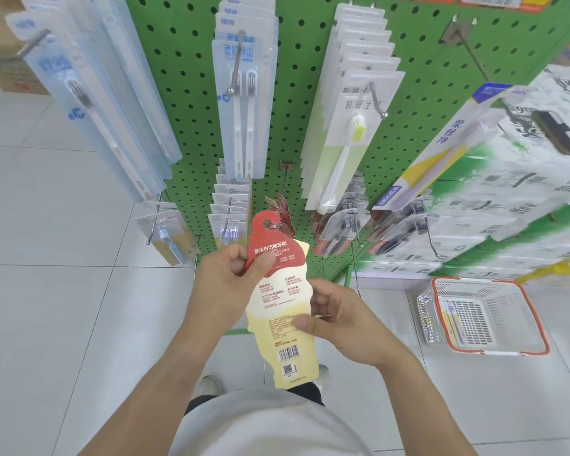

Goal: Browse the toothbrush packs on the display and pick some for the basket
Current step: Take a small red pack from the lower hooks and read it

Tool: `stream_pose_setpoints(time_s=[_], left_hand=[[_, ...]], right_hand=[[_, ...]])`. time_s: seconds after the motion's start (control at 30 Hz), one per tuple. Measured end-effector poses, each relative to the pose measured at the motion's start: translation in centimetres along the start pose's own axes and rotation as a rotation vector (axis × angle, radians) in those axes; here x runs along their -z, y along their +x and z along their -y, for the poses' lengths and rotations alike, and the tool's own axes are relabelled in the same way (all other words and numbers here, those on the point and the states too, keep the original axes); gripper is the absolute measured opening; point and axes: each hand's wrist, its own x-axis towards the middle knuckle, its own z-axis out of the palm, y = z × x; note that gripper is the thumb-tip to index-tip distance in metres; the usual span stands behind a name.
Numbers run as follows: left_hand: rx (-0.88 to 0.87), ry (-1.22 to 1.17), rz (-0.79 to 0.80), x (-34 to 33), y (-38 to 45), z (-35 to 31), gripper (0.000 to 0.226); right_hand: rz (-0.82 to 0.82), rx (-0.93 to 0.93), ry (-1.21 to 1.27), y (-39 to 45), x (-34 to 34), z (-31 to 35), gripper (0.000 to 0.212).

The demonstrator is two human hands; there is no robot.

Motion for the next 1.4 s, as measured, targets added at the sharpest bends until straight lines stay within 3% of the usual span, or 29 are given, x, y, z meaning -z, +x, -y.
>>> stream_pose_setpoints(time_s=[0.03, 0.17, 0.27, 0.4, 0.47, 0.57, 0.63, 0.77, 0.87, 1.1, 1.23, 1.4], left_hand=[[0.009, -0.022, 0.055, 0.1, 0.0, 0.0, 0.017], [0.016, 0.035, 0.192, -0.1, -0.1, 0.7, 0.043], [-0.097, 0.239, 0.086, -0.6, -0.5, 1.2, 0.063], [-0.335, 0.621, 0.033, -1.5, -1.7, 1.0, 0.095], [-0.276, 0.616, 0.102, -2.1, -2.5, 0.4, 0.098], [-0.100, 0.392, 0.164, -2.5, -2.8, 0.0, 0.114], [-0.058, 0.188, 0.124, -2.5, -2.4, 0.0, 0.105], [-0.076, 0.054, -0.026, -2.4, -1.6, 0.9, 0.038], [-0.060, 0.035, -0.050, -2.0, -0.7, 1.6, 0.039], [0.085, -0.026, 0.057, -1.8, 1.1, 3.8, 0.029], [0.114, -0.027, 0.098, -2.1, 2.0, 4.8, 0.030], [0.093, -0.003, 0.142, -2.1, 2.8, 5.2, 0.042]], right_hand=[[-0.003, 0.001, 0.021, 0.0, 0.1, 0.0, 0.033], [-0.040, 0.028, 0.054, -0.1, 0.1, -0.2, 0.031], [-0.092, 0.043, 0.034, -0.2, -0.1, -0.3, 0.033], [-0.243, 0.053, -0.239, 0.1, -1.5, -0.5, 0.039], [-0.276, 0.107, -0.371, 0.3, -2.4, -0.8, 0.042], [-0.314, 0.180, -0.658, 0.6, -3.2, -2.4, 0.056], [-0.343, 0.206, -0.804, 0.7, -3.2, -3.0, 0.056], [-0.299, 0.178, -0.824, 0.6, -2.7, -2.7, 0.064], [-0.279, 0.155, -0.654, 0.6, -2.2, -2.6, 0.065], [-0.458, 0.206, -0.493, 2.5, -1.7, -2.4, 0.027], [-0.452, 0.091, -0.412, 3.8, -1.5, -2.2, 0.034], [-0.426, 0.085, -0.485, 4.8, -1.5, -2.8, 0.050]])
